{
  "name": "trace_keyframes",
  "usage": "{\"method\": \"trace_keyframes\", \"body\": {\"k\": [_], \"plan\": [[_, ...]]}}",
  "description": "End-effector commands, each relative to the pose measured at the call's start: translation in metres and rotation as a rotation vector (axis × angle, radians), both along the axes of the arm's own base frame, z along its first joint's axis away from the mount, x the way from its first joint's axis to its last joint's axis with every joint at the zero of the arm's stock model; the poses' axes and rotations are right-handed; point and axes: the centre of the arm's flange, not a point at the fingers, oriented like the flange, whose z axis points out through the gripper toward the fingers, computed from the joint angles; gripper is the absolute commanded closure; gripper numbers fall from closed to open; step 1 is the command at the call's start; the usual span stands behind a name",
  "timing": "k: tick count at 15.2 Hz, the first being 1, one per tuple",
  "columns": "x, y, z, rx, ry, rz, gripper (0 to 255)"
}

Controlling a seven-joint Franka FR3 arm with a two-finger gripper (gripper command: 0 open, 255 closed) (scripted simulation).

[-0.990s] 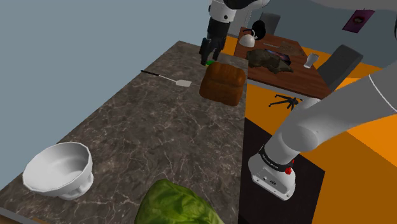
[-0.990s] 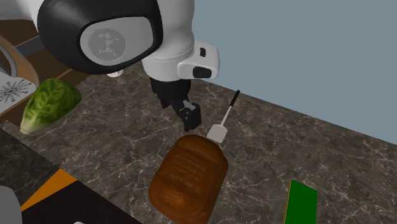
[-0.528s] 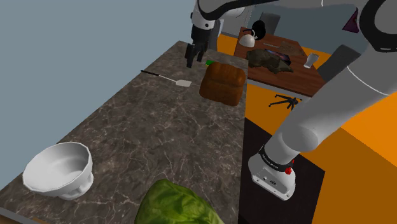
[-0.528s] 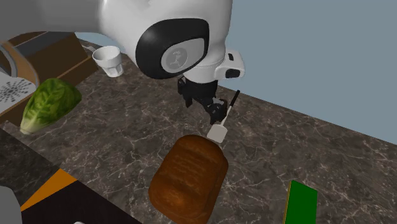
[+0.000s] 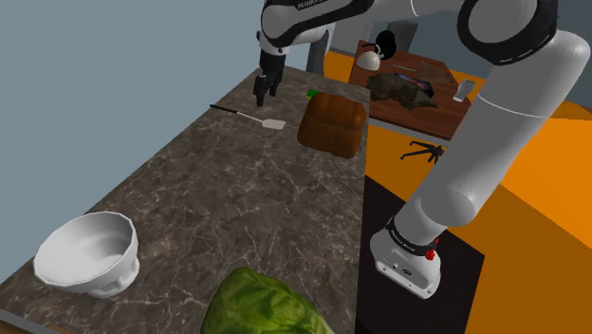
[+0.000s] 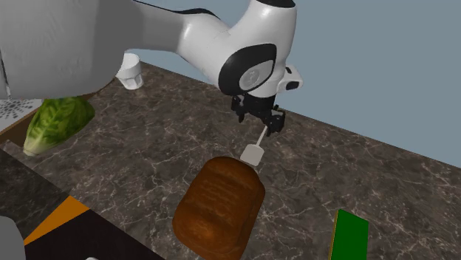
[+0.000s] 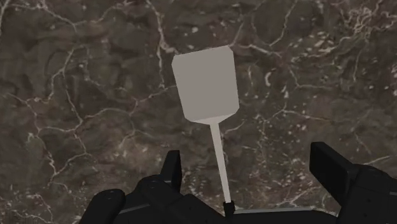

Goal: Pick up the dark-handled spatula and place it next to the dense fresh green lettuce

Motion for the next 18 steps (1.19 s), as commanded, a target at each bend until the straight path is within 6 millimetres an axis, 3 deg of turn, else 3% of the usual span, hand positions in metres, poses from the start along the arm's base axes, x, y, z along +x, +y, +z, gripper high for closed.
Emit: {"method": "trace_keyframes", "body": {"k": [1, 6, 13, 18], "plan": [[0.023, 0.007, -0.014, -0.003, -0.007, 0.034, 0], [0.071, 0.021, -0.044, -0.009, -0.021, 0.106, 0], [0.073, 0.022, -0.081, -0.009, -0.021, 0.106, 0], [0.073, 0.022, -0.084, -0.009, -0.021, 0.106, 0]]}}
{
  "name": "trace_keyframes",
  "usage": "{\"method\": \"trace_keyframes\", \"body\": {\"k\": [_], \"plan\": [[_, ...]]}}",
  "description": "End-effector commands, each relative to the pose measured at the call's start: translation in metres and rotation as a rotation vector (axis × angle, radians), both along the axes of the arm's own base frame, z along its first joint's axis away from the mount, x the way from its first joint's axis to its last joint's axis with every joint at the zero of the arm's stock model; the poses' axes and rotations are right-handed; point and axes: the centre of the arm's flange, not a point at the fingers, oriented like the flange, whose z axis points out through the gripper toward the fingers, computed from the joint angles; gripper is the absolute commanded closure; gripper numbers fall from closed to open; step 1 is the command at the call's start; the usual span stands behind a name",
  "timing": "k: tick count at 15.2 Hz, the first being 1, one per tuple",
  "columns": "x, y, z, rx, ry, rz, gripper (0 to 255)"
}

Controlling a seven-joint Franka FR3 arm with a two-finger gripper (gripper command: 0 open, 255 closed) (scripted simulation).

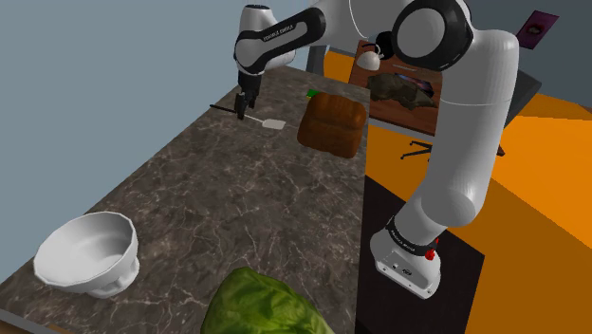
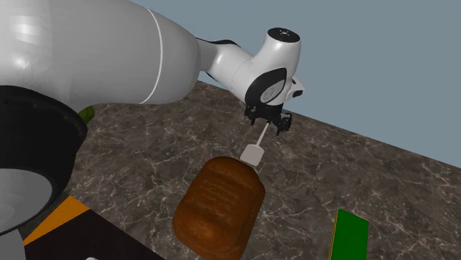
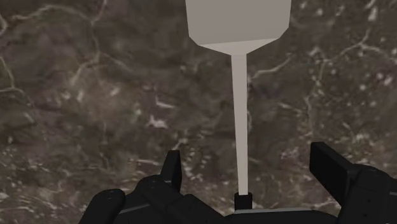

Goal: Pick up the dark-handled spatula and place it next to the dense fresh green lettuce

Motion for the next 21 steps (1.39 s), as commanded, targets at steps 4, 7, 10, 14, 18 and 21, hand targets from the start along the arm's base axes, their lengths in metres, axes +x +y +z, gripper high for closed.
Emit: {"method": "trace_keyframes", "body": {"k": [4, 7, 10, 14, 18, 21], "plan": [[0.0, 0.0, 0.0, 0.0, 0.0, 0.0, 255], [0.0, 0.0, 0.0, 0.0, 0.0, 0.0, 255], [0.0, 0.0, 0.0, 0.0, 0.0, 0.0, 255], [0.0, 0.0, 0.005, 0.0, 0.0, 0.0, 255], [0.0, 0.0, 0.026, 0.0, 0.0, 0.0, 255], [0.0, 0.0, 0.042, 0.0, 0.0, 0.0, 255]]}}
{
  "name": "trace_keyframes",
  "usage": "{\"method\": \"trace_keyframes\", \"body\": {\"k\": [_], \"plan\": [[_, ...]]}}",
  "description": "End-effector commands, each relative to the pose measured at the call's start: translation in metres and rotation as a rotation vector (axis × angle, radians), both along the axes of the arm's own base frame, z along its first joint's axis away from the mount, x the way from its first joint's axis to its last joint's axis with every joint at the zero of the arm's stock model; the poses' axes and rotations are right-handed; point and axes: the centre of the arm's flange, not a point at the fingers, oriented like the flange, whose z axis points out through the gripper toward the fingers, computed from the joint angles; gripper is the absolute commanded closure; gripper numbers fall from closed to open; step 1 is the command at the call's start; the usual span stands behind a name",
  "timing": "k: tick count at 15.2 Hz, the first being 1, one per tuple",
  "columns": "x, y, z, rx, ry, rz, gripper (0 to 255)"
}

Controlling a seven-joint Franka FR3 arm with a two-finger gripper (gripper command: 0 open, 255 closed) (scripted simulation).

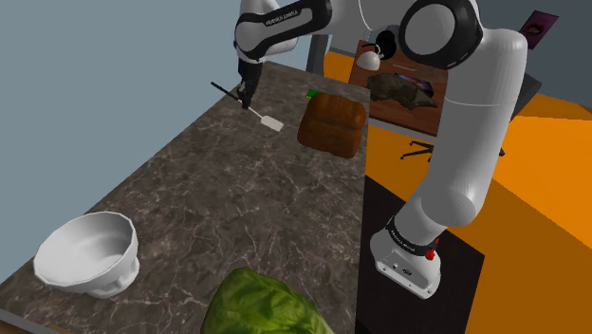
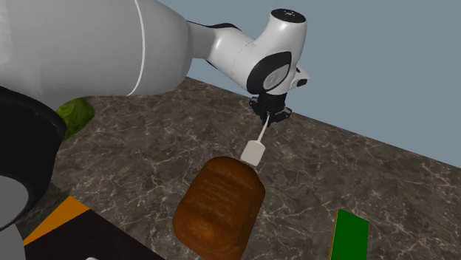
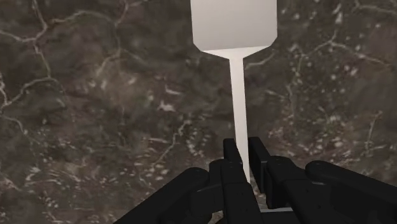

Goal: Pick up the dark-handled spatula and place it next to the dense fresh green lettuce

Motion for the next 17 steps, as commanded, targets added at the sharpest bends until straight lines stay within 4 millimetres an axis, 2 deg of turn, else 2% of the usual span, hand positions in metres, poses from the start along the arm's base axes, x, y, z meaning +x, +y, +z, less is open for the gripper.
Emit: {"method": "trace_keyframes", "body": {"k": [1, 17], "plan": [[-0.001, 0.001, 0.01, 0.0, 0.0, 0.0, 255], [-0.001, 0.001, 0.095, 0.0, 0.0, 0.0, 255]]}}
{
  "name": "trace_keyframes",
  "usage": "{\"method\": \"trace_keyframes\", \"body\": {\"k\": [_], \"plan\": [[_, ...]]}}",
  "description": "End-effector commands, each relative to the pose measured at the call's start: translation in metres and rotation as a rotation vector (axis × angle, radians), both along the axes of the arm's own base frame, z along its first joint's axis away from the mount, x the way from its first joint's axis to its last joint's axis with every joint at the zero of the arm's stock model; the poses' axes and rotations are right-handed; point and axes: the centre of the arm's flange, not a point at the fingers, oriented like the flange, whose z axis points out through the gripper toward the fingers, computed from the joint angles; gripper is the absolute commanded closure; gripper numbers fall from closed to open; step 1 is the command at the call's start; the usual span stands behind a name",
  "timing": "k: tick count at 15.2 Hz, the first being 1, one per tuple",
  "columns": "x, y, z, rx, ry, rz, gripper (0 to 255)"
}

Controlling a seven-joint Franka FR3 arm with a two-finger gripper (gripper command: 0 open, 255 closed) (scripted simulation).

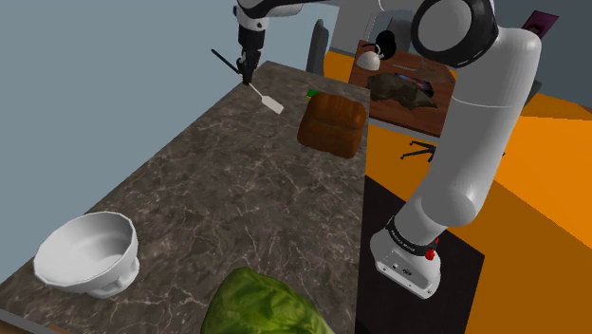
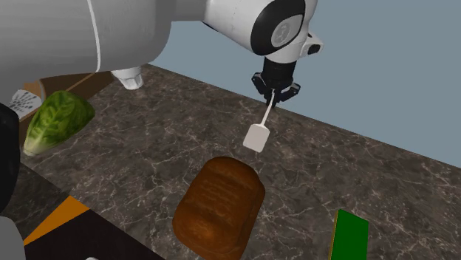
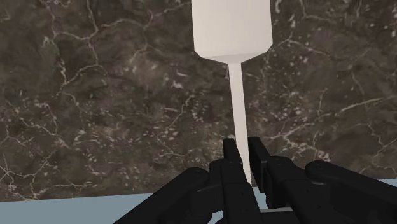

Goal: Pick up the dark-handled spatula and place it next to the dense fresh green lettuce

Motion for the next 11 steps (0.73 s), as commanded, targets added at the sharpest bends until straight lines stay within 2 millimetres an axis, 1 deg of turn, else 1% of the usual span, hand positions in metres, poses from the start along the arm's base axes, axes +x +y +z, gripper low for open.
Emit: {"method": "trace_keyframes", "body": {"k": [1, 11], "plan": [[-0.001, 0.001, 0.01, 0.0, 0.0, 0.0, 255], [-0.001, 0.001, 0.063, 0.0, 0.0, 0.0, 255]]}}
